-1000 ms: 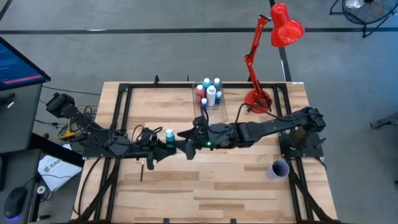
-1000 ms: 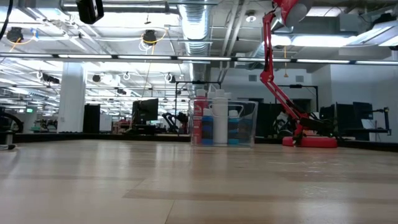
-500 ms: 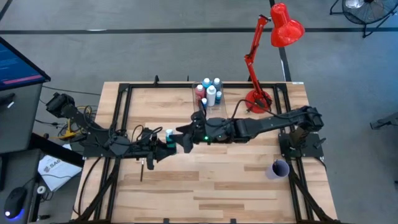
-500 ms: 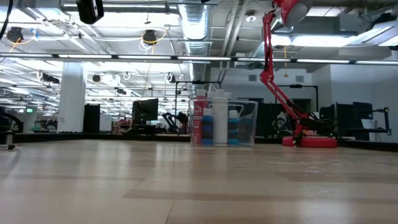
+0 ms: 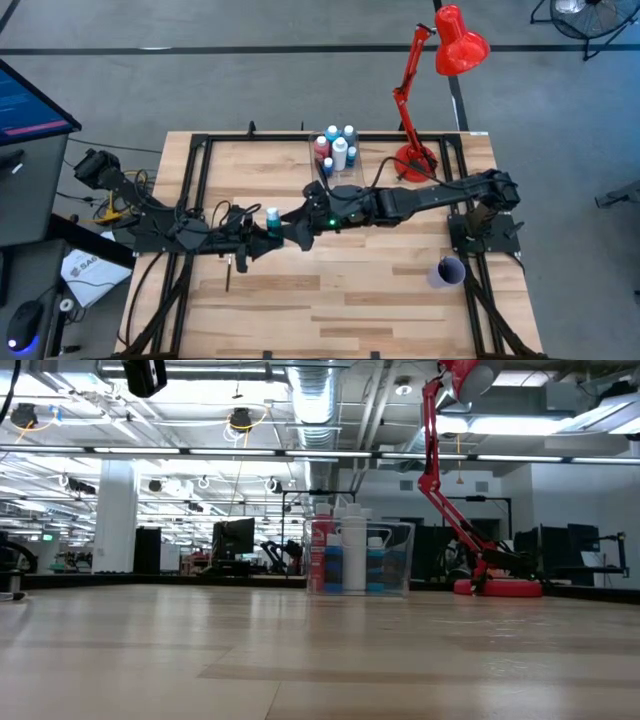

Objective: Pick & Place Paint Supplies
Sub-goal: Put the green paint bottle into the transparent bin

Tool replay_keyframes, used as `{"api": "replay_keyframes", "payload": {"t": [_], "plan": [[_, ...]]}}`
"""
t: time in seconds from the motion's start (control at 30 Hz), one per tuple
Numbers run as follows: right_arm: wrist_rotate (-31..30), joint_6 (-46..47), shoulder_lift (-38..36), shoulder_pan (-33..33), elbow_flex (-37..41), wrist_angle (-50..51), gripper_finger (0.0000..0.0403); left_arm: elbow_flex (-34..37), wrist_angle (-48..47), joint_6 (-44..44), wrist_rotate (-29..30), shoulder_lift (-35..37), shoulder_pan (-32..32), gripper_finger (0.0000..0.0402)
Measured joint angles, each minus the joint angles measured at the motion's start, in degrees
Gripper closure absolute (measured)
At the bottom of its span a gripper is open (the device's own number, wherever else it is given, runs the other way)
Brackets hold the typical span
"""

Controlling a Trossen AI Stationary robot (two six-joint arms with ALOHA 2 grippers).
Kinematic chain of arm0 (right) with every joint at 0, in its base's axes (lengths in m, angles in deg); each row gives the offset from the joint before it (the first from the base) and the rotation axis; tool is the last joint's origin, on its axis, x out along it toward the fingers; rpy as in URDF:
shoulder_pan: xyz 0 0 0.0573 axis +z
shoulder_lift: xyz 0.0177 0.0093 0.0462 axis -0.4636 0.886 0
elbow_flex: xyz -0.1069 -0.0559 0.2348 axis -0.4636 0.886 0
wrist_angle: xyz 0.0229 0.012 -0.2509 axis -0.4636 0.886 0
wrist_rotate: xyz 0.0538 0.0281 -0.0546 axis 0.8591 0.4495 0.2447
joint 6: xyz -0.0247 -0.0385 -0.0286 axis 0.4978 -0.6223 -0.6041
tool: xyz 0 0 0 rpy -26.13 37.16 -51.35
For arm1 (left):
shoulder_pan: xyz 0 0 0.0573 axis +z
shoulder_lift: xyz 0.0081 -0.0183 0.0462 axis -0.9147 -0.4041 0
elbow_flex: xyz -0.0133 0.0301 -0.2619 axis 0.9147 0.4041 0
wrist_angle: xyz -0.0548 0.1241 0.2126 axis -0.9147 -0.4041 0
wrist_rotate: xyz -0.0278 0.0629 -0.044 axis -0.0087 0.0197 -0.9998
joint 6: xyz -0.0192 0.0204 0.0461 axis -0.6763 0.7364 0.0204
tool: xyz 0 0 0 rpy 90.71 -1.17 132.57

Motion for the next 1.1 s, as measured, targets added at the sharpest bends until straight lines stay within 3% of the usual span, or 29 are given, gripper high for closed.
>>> {"api": "replay_keyframes", "payload": {"t": [0.17,0.6,1.1], "plan": [[0.5,2.3,0.0,-0.9,0.0,0.5,0.0097,0.0,0.0,0.0,-0.6,0.0,0.0,0.0286],[7.9,6.5,-0.1,-1.7,0.0,4.4,0.0097,0.0,-0.3,-3.1,-9.2,0.0,0.0,0.0286],[10.8,9.5,-0.1,-1.8,0.0,5.9,0.0097,0.1,-0.9,-5.8,-11.4,-0.4,0.0,0.0286]]}}
